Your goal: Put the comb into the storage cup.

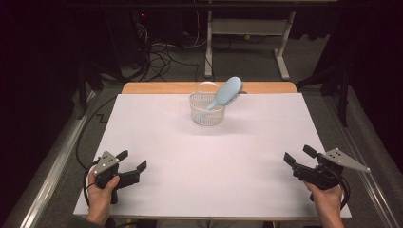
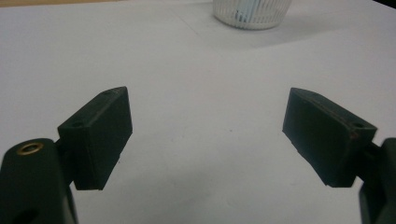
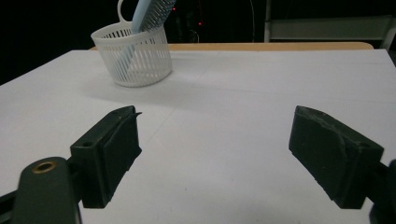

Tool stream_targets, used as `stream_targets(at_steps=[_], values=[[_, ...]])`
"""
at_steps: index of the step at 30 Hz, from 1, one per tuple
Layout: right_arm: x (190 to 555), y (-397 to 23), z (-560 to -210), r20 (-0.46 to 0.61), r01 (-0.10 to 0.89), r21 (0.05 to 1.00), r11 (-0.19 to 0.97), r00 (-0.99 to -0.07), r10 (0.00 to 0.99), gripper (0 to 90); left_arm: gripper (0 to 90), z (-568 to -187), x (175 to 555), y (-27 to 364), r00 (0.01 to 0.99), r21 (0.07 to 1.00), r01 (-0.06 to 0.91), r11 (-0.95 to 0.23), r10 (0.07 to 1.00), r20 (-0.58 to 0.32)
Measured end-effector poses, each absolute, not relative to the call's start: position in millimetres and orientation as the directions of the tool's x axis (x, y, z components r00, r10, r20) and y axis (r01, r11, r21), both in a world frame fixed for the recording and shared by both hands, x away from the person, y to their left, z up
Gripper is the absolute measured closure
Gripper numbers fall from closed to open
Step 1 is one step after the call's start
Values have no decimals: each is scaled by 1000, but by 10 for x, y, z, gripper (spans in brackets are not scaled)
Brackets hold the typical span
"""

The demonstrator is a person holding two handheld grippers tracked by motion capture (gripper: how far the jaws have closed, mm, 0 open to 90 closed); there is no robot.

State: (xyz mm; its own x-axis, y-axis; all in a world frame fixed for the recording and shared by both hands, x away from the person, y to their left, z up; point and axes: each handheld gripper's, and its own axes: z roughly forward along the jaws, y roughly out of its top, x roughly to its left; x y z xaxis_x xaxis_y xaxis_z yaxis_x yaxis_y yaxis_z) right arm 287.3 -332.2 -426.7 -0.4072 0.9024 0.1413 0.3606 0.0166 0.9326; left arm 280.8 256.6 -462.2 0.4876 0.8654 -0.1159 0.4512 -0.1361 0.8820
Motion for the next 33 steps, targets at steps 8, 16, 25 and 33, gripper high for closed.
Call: stream_targets(at_steps=[8, 16, 25, 33], values=[[2828, -3385, -4352, 145, 368, 930, 8, -386, 911, 168, 169, -4624, 2800, 2580, 483, 882, 453, -131, 867, -119], [2781, -3407, -4394, 146, 366, 931, 2, -378, 914, 169, 167, -4623, 2779, 2585, 488, 884, 450, -130, 865, -121], [2738, -3444, -4469, 146, 371, 929, -1, -362, 921, 169, 167, -4625, 2769, 2589, 492, 884, 448, -131, 862, -122], [2694, -3459, -4500, 143, 368, 930, -1, -359, 922, 169, 167, -4624, 2741, 2599, 487, 884, 448, -129, 865, -121]])
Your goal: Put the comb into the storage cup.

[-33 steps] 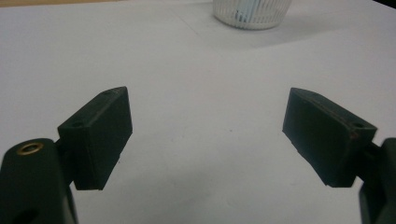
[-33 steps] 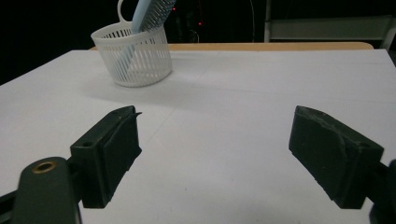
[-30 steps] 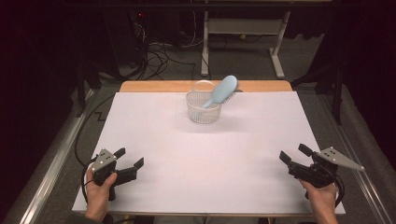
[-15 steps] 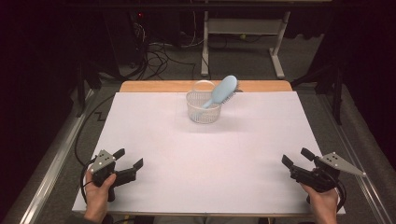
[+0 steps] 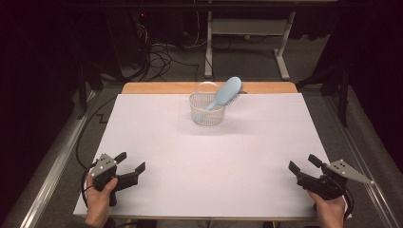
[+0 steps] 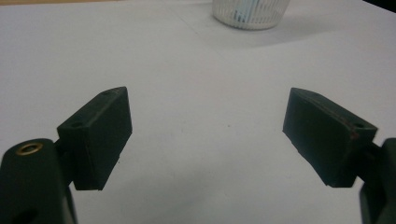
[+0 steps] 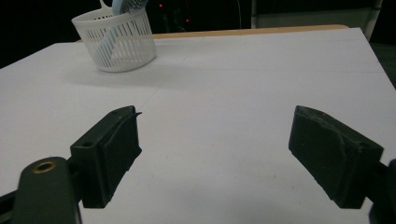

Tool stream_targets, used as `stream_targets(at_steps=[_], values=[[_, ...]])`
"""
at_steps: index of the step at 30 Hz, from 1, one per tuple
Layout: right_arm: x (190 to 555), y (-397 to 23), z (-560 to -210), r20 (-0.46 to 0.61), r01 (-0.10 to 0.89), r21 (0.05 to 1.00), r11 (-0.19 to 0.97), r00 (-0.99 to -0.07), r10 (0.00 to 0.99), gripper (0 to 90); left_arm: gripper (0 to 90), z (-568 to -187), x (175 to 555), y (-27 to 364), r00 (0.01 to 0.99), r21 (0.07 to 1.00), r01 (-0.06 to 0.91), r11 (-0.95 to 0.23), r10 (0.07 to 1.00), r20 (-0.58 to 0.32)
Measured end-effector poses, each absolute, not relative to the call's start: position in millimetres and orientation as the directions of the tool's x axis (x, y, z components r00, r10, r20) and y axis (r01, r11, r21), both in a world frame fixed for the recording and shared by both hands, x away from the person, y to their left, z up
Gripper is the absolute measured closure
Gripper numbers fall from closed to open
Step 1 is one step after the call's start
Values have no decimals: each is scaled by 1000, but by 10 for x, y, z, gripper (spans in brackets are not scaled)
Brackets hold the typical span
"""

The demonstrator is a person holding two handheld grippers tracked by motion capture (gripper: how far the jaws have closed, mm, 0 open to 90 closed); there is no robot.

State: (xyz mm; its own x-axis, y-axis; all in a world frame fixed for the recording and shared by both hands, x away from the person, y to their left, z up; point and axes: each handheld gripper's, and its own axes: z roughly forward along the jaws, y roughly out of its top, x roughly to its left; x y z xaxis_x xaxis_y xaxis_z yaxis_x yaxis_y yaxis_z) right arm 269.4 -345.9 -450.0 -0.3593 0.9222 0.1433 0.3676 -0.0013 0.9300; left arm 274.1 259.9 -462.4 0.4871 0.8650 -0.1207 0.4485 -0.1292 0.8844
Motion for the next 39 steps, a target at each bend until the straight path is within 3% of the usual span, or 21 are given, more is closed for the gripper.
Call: stream_targets(at_steps=[39], values=[[2629, -3500, -4573, 163, 397, 918, -13, -349, 923, 169, 166, -4647, 2746, 2601, 498, 877, 461, -132, 857, -133]])
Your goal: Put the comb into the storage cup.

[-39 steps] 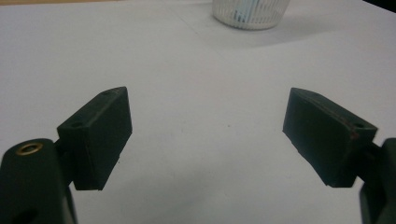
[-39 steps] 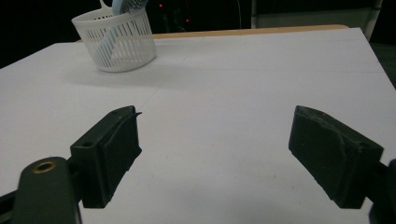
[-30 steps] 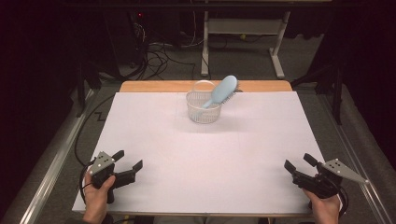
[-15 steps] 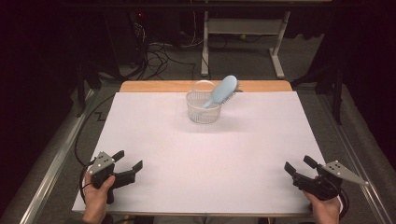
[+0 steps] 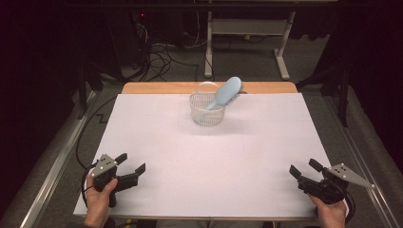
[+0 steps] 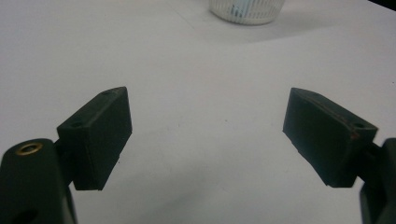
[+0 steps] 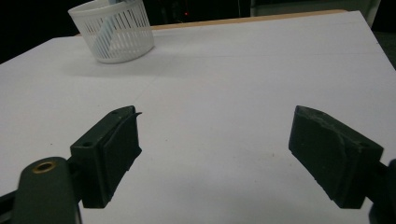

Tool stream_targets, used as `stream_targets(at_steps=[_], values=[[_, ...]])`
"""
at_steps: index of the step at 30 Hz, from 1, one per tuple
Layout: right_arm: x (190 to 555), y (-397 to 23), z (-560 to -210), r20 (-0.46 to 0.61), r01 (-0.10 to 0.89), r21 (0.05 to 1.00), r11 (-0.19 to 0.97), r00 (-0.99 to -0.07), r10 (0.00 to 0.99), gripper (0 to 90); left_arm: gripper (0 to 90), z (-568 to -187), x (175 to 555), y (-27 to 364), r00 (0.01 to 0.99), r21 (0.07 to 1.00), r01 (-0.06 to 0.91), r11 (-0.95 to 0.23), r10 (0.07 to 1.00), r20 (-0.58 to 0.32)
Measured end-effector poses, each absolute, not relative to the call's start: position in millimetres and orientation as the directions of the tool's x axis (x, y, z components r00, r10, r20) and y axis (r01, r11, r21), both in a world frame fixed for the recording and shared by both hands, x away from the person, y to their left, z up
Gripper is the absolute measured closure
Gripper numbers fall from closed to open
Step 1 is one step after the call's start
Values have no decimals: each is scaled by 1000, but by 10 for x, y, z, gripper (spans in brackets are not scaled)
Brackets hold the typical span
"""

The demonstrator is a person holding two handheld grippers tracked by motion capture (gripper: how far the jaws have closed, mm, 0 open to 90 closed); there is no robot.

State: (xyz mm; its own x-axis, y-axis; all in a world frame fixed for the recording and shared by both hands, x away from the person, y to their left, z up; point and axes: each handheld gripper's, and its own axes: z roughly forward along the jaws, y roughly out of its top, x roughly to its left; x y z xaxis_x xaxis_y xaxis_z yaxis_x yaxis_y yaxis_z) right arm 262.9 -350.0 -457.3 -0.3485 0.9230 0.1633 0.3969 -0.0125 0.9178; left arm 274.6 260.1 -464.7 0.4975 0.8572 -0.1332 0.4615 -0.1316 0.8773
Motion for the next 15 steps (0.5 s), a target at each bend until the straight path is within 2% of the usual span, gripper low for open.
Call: stream_targets(at_steps=[15], values=[[2629, -3494, -4572, 163, 398, 917, -10, -351, 922, 169, 166, -4649, 2757, 2591, 503, 875, 463, -139, 855, -130]])
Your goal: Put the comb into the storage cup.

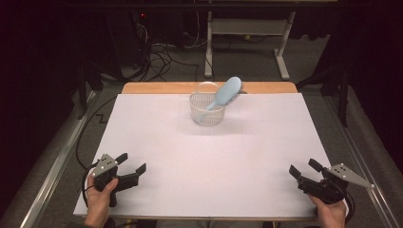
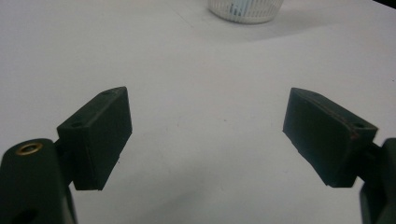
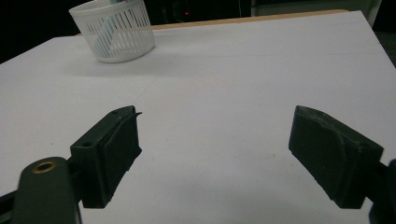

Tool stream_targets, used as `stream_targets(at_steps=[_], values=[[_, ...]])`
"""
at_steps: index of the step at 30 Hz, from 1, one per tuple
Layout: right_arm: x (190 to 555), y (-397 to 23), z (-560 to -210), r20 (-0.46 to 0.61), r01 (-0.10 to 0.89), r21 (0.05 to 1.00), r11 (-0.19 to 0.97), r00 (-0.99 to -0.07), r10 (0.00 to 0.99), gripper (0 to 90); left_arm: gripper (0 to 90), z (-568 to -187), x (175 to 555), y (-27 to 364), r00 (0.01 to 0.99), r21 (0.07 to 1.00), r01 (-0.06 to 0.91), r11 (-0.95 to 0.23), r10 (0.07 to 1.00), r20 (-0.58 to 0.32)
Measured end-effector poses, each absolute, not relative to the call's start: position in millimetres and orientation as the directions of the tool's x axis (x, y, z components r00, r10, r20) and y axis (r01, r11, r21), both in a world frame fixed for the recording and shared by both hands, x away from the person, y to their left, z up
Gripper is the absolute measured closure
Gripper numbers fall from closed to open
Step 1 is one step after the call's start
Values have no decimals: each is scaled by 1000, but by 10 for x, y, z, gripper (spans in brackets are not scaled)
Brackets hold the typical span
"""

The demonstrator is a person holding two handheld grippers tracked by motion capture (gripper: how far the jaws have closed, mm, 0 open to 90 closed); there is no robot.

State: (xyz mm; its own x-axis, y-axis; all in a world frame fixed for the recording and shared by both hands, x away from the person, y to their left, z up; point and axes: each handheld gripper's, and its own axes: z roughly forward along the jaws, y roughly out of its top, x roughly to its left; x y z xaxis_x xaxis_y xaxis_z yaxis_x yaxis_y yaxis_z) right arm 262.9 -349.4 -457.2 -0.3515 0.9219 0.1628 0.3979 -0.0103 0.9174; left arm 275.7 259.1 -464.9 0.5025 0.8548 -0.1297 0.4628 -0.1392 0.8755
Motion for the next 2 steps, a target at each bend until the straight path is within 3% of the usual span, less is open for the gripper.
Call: stream_targets(at_steps=[2], values=[[2630, -3495, -4572, 164, 398, 917, -12, -350, 922, 169, 166, -4649, 2760, 2589, 503, 876, 462, -140, 855, -129]])
